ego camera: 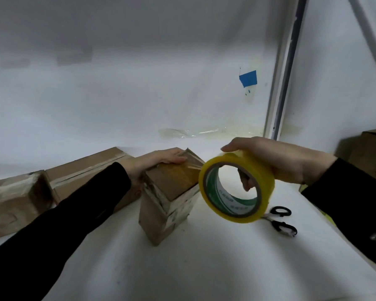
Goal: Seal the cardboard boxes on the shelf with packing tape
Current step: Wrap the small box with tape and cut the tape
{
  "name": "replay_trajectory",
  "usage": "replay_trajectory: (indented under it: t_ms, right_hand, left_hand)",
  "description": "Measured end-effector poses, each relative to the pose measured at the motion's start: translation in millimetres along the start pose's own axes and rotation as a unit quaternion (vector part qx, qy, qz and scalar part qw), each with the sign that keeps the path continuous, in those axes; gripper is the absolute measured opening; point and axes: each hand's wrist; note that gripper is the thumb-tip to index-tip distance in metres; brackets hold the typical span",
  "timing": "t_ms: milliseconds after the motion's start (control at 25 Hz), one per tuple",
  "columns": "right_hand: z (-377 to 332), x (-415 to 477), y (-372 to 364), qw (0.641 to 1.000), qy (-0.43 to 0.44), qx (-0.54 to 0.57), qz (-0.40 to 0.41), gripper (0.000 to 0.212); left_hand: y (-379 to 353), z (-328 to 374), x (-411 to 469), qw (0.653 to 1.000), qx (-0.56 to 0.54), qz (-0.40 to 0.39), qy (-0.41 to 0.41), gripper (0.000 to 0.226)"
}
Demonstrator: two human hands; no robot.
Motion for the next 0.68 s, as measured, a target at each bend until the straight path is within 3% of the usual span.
replay_trajectory:
  t_ms: [40,120,240,400,520,680]
  right_hand:
    - [0,-4,-3,1.0,0.006,0.008,0.004,0.036]
    - [6,-8,-20,0.997,-0.008,-0.077,-0.008,0.038]
    - [23,7,-61,0.982,-0.079,-0.166,-0.048,0.046]
    - [29,35,-90,0.991,-0.047,-0.106,0.062,0.041]
    - [30,44,-96,0.997,-0.018,-0.049,0.063,0.036]
    - [37,63,-106,0.997,-0.024,-0.009,0.079,0.038]
  left_hand:
    - [5,0,0,1.0,-0.016,-0.008,0.0,0.029]
    - [20,-8,1,0.996,-0.084,0.022,0.019,0.028]
    - [46,-27,5,0.985,-0.156,0.05,0.05,0.037]
    - [71,-29,9,0.988,-0.115,0.011,0.103,0.068]
    - [81,-10,13,0.99,-0.024,-0.035,0.132,0.067]
    - [82,0,13,0.988,0.078,0.004,0.133,0.055]
Point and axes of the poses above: each hand's wrist, its own x-axis towards the middle knuckle, its own y-axis out of the back of the hand, z = x × y, and after that the axes turned 3 degrees about -x, right-handed
